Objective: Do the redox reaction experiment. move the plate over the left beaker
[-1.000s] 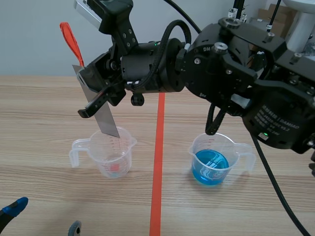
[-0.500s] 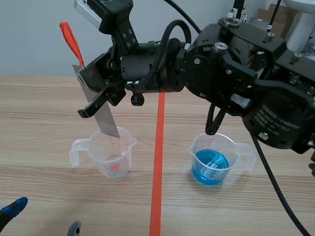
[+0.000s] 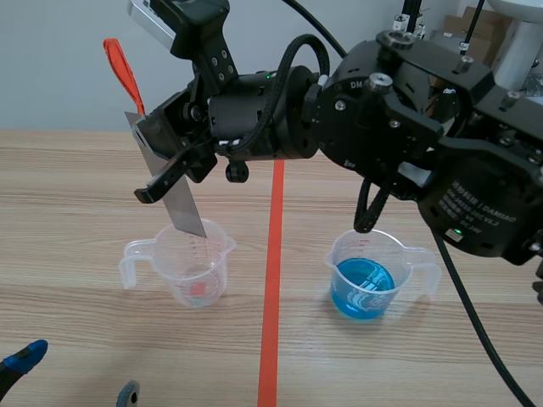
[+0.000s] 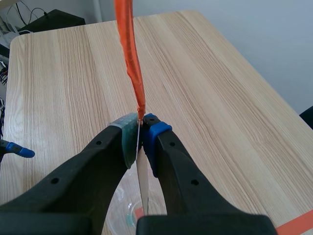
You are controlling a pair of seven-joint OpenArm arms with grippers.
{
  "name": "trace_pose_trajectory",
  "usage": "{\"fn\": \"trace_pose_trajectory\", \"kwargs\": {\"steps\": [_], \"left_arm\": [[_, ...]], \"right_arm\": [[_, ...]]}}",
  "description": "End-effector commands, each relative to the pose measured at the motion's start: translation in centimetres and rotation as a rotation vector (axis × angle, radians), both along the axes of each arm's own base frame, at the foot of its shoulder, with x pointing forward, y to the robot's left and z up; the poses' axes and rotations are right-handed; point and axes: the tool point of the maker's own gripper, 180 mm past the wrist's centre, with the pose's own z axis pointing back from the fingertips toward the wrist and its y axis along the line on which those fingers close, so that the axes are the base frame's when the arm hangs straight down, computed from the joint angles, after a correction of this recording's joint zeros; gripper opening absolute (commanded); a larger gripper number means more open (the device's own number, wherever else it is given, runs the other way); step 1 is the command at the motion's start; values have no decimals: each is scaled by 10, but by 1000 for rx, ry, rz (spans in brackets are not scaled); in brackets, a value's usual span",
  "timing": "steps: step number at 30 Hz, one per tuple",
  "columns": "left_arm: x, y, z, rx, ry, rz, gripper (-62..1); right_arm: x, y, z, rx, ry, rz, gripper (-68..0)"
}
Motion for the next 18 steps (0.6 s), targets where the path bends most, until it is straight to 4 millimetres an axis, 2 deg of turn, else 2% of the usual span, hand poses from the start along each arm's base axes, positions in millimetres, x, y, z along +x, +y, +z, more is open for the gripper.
{"fn": "trace_pose_trajectory", "kwargs": {"steps": [1, 18], "left_arm": [[-3, 3, 10, -10, -49, -2, 14], [-3, 3, 10, -10, -49, -2, 14]], "right_arm": [[2, 2, 16, 37, -34, 6, -669], [2, 2, 18, 43, -37, 7, -669]]}}
